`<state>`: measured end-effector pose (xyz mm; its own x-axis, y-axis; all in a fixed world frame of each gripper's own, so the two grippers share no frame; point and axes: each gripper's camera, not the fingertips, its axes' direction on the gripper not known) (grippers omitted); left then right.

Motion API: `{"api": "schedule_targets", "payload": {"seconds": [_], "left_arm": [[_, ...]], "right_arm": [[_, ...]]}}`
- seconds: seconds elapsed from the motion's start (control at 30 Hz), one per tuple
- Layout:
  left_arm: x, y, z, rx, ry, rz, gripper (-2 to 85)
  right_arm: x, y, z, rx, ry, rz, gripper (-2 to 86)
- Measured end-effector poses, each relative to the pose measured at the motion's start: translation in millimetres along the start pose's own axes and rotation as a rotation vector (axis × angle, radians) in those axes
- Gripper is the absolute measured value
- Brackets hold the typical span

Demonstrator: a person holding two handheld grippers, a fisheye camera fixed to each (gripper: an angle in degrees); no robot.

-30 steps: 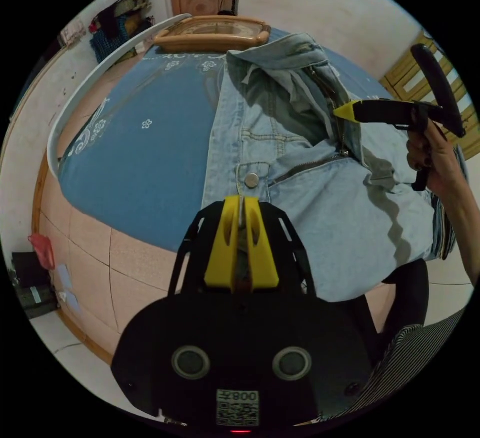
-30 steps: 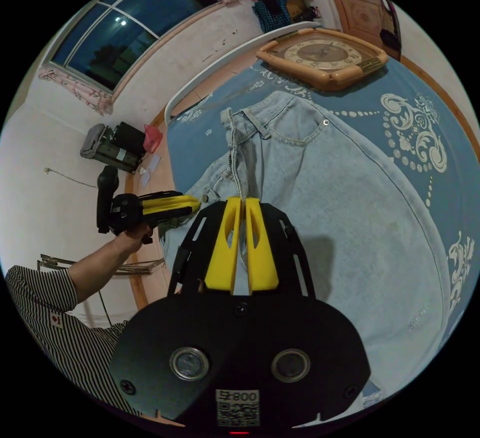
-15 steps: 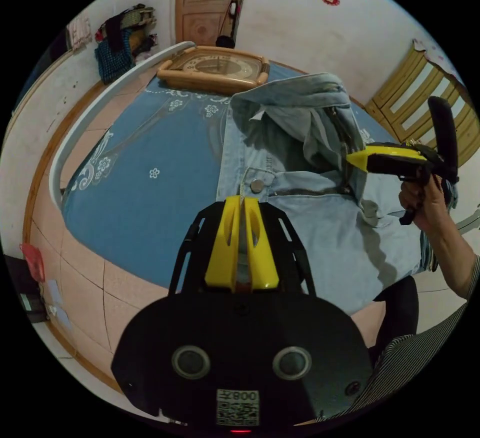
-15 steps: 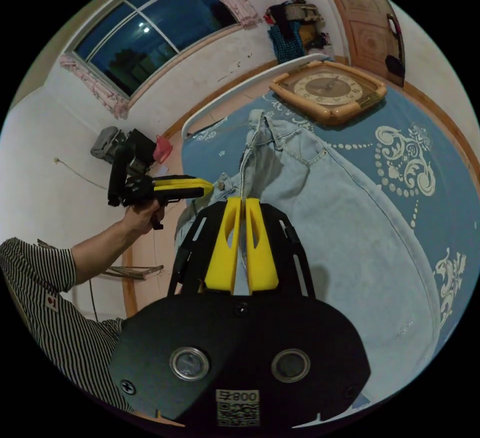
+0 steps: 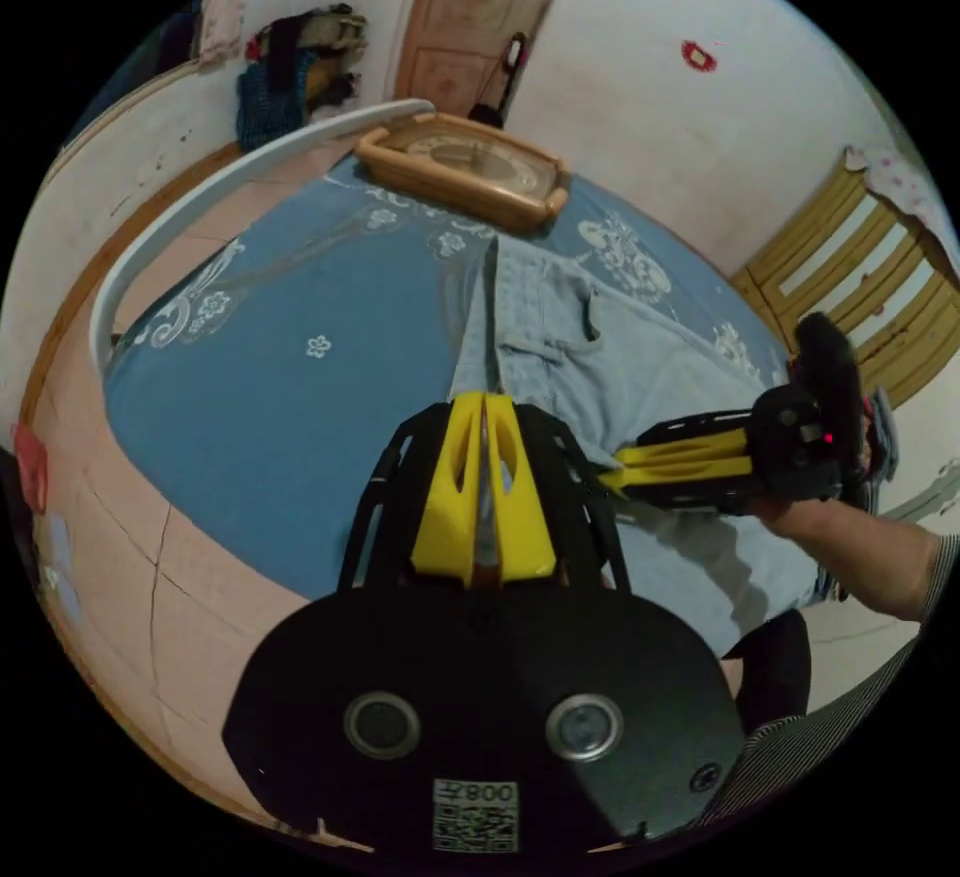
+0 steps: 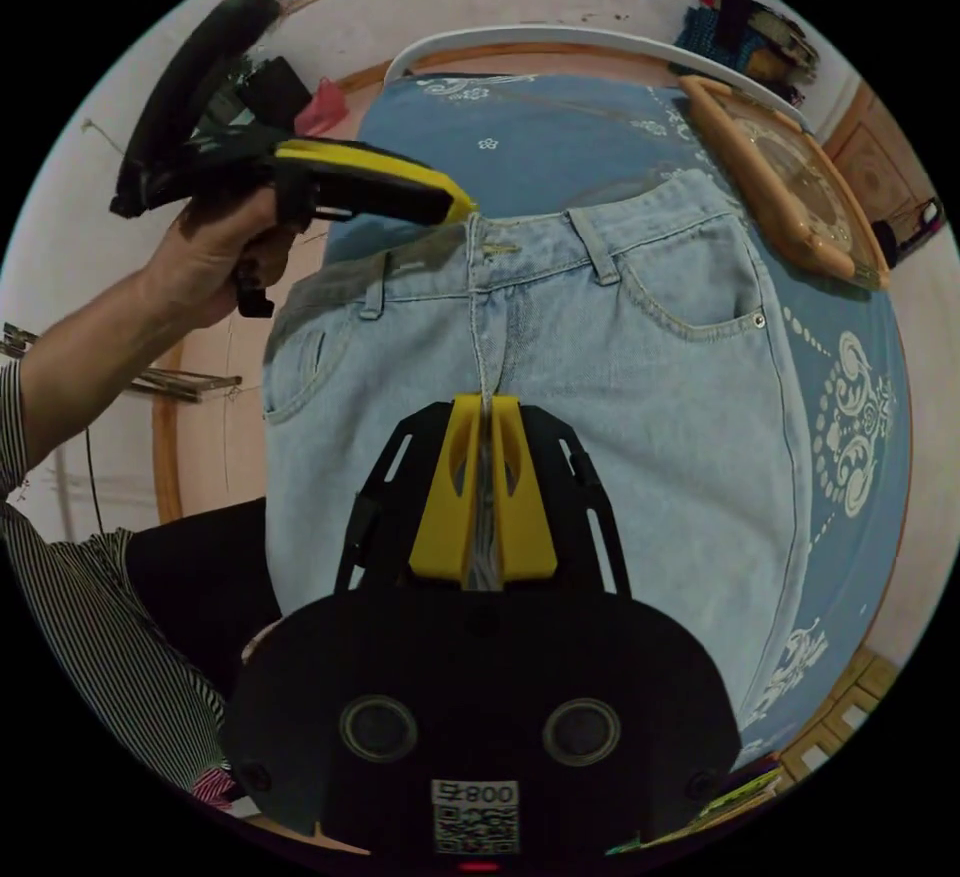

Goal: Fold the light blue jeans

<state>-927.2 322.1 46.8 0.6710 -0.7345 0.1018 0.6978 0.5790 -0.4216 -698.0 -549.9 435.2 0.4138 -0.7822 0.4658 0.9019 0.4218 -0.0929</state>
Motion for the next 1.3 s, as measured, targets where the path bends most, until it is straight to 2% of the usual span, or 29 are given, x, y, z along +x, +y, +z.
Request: {"api": "schedule_targets", "payload": {"seconds": [0.1,0.23,0.33,0.43,0.5,0.67,0.93,1.1,1.17,1.23,1.3], "left_arm": [[13.1,-0.1,1.8,0.046,0.107,0.024,0.3],[29.3,0.1,44.8,-0.179,-0.029,0.099,0.1],[28.4,5.5,47.9,-0.151,-0.002,0.098,0.1],[35.5,7.8,51.0,-0.148,-0.028,0.128,0.1],[38.9,8.7,52.8,-0.150,-0.038,0.133,0.1],[47.9,13.1,57.4,-0.151,-0.064,0.153,0.1],[63.4,20.7,62.9,-0.155,-0.146,0.211,0.0],[69.0,21.5,67.0,-0.171,-0.182,0.252,0.0],[70.8,18.8,70.0,-0.189,-0.201,0.255,0.0],[72.2,18.6,71.2,-0.198,-0.222,0.258,0.0],[71.5,21.5,70.9,-0.200,-0.236,0.262,0.0]], "right_arm": [[4.9,6.0,4.8,0.006,-0.031,0.038,1.6],[9.1,16.7,3.9,0.009,-0.045,0.066,1.7],[20.0,37.5,-12.5,0.089,-0.138,0.151,1.4],[29.8,77.5,-34.9,0.215,-0.157,0.241,0.6],[36.0,102.4,-38.4,0.232,-0.137,0.306,0.4],[44.7,132.6,1.6,0.050,-0.073,0.376,0.2],[40.5,162.5,4.2,0.102,0.025,0.364,0.1],[42.3,170.4,4.0,0.040,0.074,0.294,0.0],[49.8,172.3,2.1,0.012,0.056,0.309,0.0],[59.8,178.4,-1.2,0.030,0.120,0.365,0.0],[67.0,182.8,0.4,0.007,0.082,0.369,0.0]]}}
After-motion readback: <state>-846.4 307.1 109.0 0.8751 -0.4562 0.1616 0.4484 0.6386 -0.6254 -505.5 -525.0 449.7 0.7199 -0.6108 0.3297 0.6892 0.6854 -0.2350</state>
